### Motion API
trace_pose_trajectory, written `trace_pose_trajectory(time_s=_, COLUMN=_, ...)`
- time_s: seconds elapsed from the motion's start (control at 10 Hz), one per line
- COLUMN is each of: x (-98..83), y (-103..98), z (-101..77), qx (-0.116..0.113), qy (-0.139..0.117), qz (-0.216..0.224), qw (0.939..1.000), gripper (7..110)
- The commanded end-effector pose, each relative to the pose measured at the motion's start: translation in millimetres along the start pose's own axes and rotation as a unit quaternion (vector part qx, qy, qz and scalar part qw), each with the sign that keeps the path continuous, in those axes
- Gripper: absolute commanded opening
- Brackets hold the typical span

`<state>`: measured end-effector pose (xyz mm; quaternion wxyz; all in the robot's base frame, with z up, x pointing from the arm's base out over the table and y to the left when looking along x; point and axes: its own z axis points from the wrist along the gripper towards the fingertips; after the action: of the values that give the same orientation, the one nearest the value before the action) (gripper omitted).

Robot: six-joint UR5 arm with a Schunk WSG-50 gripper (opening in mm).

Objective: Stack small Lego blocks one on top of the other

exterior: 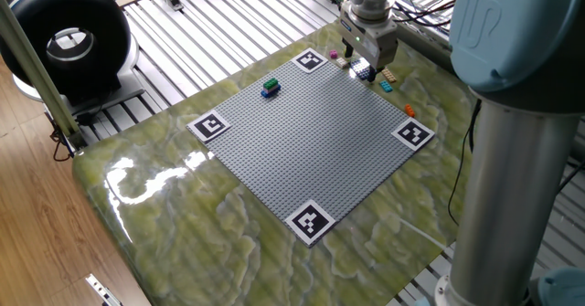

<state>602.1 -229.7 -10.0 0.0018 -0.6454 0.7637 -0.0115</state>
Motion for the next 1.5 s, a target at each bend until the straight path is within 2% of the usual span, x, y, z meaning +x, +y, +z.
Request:
trace_pose_trajectory(time_s=0.0, x=0.7, y=0.5, z=0.3, qx=0.0, qy=-0.003, qz=0.007, qw=1.0, gripper=66)
trace_pose_trajectory(time_s=0.5, x=-0.6, y=-5.3, z=2.8, qx=-0.001, qy=-0.009, qz=0.002, qw=1.0, gripper=66)
trace_pose_trajectory(time_s=0.6, x=-3.2, y=-4.9, z=3.1, qx=-0.002, qy=-0.014, qz=-0.001, qw=0.9999, gripper=88)
trace_pose_trajectory(time_s=1.3, x=0.1, y=-6.2, z=4.4, qx=-0.002, qy=-0.008, qz=0.004, qw=1.0, gripper=88)
trace_pose_trajectory(time_s=1.4, x=1.1, y=-5.6, z=4.2, qx=-0.003, qy=-0.005, qz=0.006, qw=1.0, gripper=66)
